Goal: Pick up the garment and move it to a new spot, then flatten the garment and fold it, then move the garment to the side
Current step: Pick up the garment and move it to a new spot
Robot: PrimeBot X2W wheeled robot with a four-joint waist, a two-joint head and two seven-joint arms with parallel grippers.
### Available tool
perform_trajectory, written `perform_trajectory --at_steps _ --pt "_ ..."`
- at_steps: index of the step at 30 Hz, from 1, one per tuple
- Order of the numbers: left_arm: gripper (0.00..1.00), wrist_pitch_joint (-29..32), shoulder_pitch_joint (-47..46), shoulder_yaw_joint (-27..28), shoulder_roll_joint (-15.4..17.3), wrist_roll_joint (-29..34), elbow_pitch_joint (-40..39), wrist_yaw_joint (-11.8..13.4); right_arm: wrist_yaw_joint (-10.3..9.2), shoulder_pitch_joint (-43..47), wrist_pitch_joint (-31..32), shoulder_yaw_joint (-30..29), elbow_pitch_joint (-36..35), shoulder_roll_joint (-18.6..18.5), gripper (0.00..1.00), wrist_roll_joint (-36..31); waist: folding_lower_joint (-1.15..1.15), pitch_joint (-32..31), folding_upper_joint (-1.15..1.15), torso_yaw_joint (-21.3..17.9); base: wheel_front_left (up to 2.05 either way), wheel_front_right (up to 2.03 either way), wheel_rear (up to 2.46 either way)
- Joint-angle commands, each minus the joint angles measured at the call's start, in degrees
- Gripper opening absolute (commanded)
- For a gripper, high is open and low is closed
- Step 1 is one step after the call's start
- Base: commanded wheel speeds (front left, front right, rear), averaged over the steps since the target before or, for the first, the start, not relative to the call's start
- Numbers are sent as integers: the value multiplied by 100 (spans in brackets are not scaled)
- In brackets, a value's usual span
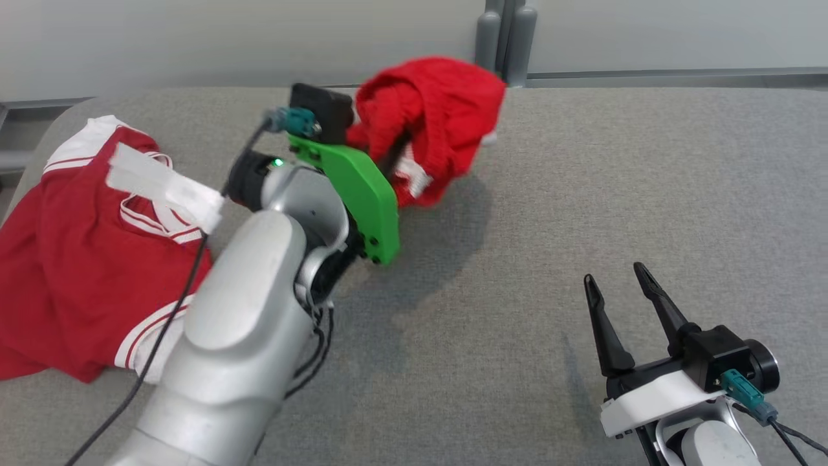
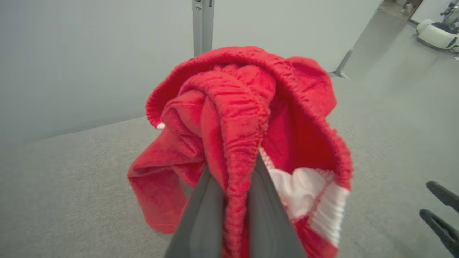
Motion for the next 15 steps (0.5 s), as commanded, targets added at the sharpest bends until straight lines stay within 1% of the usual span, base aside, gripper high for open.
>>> perform_trajectory --at_steps 1,3,4,5,9,12,15 --pt "0 90 386 -249 -29 -230 -404 -23 0 70 -18 -4 -12 33 100 20 0 -110 68 -249 0 0 0" --pt "0 142 737 -551 -42 -468 -836 58 0 82 -18 13 -3 50 100 24 0 -131 68 -395 0 0 0" --pt "0 142 737 -551 -42 -468 -836 58 0 82 -18 13 -3 50 100 24 0 -131 68 -395 0 0 0" --pt "0 162 892 -744 -49 -646 -1093 138 0 92 -18 7 -5 63 100 31 0 -136 68 -465 0 0 0" --pt "0 93 1296 -1293 -31 -1122 -1834 638 0 117 -18 4 -5 103 100 45 0 -129 68 -720 0 0 0" --pt "0 33 1524 -1517 -30 -1345 -1991 960 0 150 -18 11 7 120 100 60 0 -135 68 -883 0 0 0" --pt "0 28 1704 -1645 -32 -1494 -1800 1139 0 181 -18 8 0 132 100 64 0 -110 68 -1004 0 0 0"
